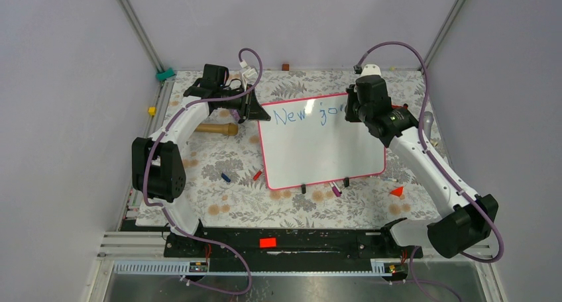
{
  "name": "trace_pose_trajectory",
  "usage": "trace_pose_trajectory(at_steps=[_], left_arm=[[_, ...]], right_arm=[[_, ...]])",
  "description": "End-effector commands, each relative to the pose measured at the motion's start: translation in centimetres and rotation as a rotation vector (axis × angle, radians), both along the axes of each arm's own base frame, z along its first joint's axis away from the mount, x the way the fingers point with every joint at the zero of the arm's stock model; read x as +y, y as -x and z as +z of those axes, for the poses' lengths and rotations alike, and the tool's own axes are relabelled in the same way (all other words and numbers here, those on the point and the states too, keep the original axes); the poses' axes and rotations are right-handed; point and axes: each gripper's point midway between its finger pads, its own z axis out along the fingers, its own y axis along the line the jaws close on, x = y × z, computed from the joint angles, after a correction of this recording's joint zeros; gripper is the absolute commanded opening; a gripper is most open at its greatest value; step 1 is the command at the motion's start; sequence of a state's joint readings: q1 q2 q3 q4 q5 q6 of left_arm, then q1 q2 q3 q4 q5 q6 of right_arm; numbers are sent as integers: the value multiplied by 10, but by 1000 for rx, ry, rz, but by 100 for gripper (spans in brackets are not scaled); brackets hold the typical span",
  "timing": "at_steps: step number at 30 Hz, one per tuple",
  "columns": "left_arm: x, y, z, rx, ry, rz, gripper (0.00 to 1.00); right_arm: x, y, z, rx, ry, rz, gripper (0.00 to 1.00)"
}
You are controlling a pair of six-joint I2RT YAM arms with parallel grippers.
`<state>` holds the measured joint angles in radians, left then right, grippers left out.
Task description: Write a sentence on the whiteboard
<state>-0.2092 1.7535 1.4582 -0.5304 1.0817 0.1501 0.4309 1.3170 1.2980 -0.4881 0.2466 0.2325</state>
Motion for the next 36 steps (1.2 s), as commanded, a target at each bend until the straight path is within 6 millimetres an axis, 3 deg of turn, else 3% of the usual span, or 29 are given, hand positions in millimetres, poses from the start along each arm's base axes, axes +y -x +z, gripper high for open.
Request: trace_pose_trajectory(at_steps=[1,8,15,25,36], left_arm=[[16,-18,-35,-123,-205,69,8],[16,-18,-35,-123,-204,69,8],[16,-18,-34,-124,-203,69,8],[17,-18,-33,-128,-204,70,8],[16,-18,-34,-126,-202,68,8]], right_arm=[[-2,-10,17,-46,-1,-9,0],[4,-6,14,-32,-28,19,0],[-4,-1,4,-18,-8,-12,0],[9,1,5,-7,-52,44,0],[5,11,-11,26,-53,35,0]])
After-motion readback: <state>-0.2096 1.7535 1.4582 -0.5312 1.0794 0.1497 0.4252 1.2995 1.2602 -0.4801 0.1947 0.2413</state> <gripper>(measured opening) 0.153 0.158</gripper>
